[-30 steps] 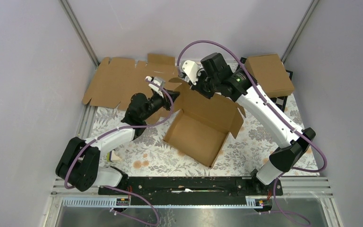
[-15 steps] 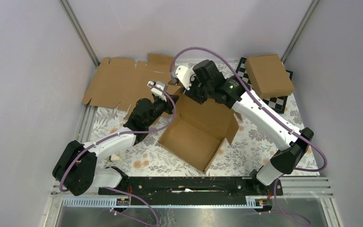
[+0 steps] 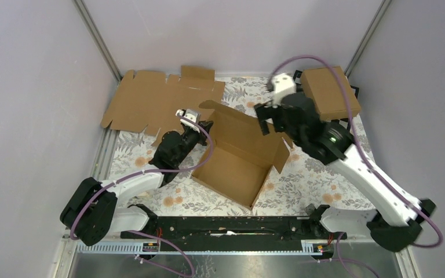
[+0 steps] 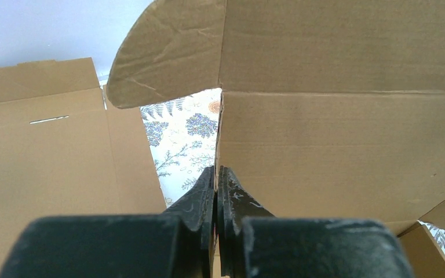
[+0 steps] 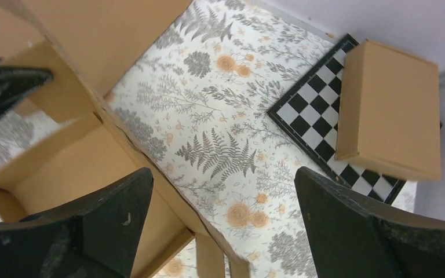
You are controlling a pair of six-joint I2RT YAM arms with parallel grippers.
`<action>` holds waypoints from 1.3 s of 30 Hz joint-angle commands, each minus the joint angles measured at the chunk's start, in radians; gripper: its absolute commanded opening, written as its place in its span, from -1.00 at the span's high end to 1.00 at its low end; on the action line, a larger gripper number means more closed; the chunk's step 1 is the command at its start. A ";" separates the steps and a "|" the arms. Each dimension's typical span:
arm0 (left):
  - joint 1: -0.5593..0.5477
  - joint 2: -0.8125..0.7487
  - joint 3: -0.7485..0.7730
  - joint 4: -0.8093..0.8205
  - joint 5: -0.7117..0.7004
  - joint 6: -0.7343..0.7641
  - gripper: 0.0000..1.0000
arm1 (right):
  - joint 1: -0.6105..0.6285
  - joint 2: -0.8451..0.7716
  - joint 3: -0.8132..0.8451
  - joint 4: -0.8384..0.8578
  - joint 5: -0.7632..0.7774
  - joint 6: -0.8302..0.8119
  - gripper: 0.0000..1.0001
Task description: Fold the paper box
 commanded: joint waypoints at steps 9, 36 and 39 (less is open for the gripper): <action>-0.010 -0.088 -0.044 0.110 -0.022 0.031 1.00 | -0.037 -0.319 -0.240 -0.196 -0.026 0.437 -0.86; -0.013 -0.058 -0.041 0.143 -0.142 -0.101 1.00 | -0.123 -0.114 -0.244 0.018 -0.093 0.624 1.00; -0.015 0.010 -0.019 0.212 -0.177 -0.168 1.00 | -0.158 -0.105 -0.217 0.114 -0.034 0.628 1.00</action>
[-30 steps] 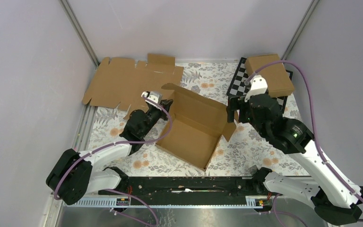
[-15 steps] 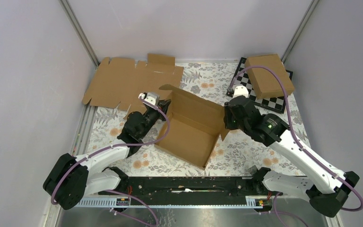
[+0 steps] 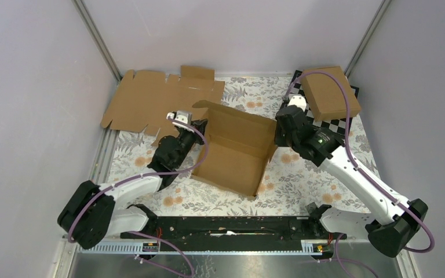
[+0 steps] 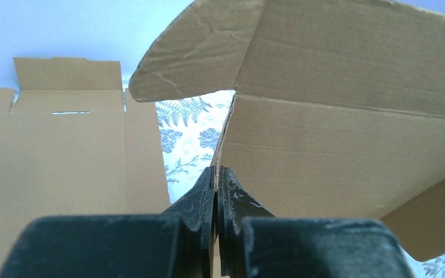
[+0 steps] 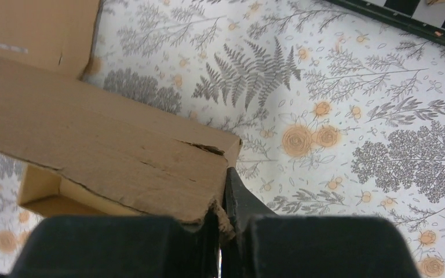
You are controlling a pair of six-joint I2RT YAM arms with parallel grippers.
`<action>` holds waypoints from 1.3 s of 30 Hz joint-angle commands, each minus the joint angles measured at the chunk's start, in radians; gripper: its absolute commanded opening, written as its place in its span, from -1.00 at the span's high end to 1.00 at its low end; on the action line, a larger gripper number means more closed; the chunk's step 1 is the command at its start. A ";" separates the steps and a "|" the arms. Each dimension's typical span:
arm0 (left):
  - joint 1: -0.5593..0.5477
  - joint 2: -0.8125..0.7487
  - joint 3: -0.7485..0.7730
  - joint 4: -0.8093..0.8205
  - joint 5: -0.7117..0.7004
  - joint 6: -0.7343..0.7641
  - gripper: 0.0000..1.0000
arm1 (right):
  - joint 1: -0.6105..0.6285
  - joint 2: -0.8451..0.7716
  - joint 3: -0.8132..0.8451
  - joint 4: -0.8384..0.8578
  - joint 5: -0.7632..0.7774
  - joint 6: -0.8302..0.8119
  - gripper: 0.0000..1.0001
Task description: Fold the paper box
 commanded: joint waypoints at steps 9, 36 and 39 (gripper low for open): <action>-0.092 0.321 0.136 0.452 -0.168 -0.049 1.00 | -0.046 -0.028 -0.067 0.585 0.322 -0.003 1.00; -0.223 0.442 0.327 0.042 -0.352 -0.209 1.00 | -0.046 -0.165 -0.457 0.729 0.273 -0.013 1.00; -0.223 0.449 0.289 0.083 -0.349 -0.236 1.00 | -0.046 -0.160 -0.448 0.714 0.269 -0.013 1.00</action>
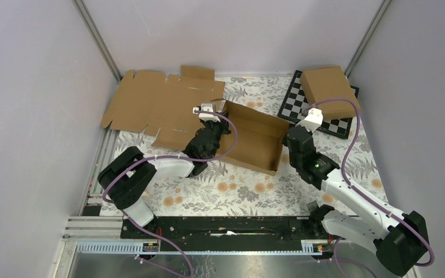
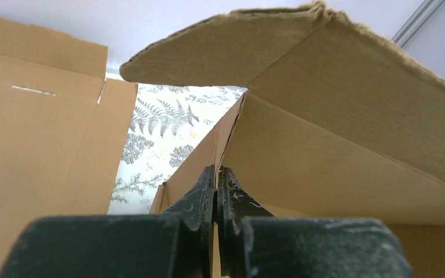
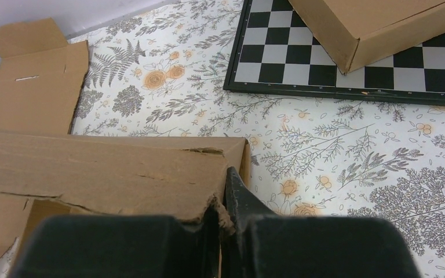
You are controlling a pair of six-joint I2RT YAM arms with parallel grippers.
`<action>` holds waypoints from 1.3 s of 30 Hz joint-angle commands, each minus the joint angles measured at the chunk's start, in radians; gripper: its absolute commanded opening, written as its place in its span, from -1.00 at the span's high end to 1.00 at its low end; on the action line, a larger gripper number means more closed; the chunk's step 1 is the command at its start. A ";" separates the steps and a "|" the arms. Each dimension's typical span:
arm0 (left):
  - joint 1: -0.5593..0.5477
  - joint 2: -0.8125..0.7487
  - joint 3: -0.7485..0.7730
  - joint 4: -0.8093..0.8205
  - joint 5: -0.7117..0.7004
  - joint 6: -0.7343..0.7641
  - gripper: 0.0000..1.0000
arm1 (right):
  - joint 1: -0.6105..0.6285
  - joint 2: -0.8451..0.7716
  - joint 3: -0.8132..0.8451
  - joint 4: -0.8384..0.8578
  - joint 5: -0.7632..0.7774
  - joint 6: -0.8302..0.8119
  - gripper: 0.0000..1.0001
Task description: Fold the paper box
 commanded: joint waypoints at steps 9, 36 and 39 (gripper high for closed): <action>-0.021 0.029 -0.228 0.204 0.064 -0.011 0.99 | 0.010 -0.006 0.052 -0.166 -0.167 0.040 0.92; -0.022 -0.896 -0.096 -1.123 0.339 -0.099 -0.75 | 0.011 -0.013 -0.026 -0.289 -0.288 0.085 0.54; -0.022 -0.815 0.014 -1.132 0.370 0.002 -0.74 | 0.010 -0.020 -0.031 -0.289 -0.294 0.082 0.49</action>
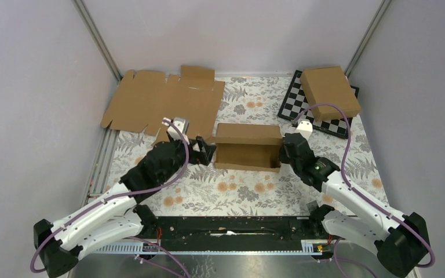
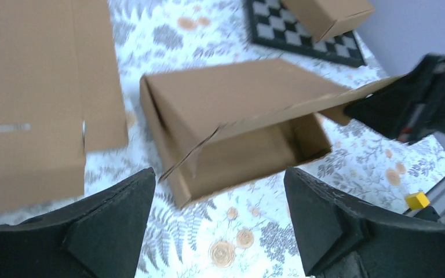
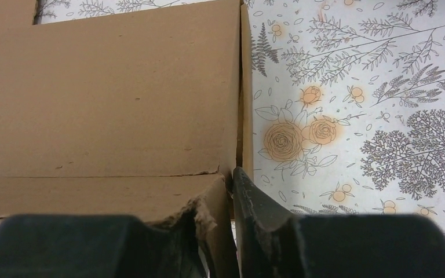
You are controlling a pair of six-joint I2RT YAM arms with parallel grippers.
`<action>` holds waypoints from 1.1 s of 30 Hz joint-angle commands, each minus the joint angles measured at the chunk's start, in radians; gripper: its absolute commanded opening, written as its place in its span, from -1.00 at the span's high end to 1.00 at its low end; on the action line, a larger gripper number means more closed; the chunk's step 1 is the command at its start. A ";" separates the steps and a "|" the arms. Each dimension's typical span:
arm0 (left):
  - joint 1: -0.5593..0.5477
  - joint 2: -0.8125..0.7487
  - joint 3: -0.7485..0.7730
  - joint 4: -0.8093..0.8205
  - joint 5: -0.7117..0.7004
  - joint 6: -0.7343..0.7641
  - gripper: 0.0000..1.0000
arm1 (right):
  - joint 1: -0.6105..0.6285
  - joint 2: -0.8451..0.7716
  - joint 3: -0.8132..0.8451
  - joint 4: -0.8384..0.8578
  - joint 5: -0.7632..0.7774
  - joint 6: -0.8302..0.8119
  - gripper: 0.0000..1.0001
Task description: Fold the paper box
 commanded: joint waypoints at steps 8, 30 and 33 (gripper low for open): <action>0.009 0.398 0.399 -0.046 0.184 0.187 -0.72 | 0.007 -0.022 -0.016 -0.028 -0.061 0.013 0.31; 0.096 0.814 0.198 0.169 0.368 -0.007 -0.39 | 0.007 -0.115 0.211 -0.306 -0.229 -0.211 -0.97; 0.094 0.828 0.193 0.175 0.359 -0.007 -0.38 | 0.008 -0.127 0.285 -0.327 -0.195 -0.229 -0.97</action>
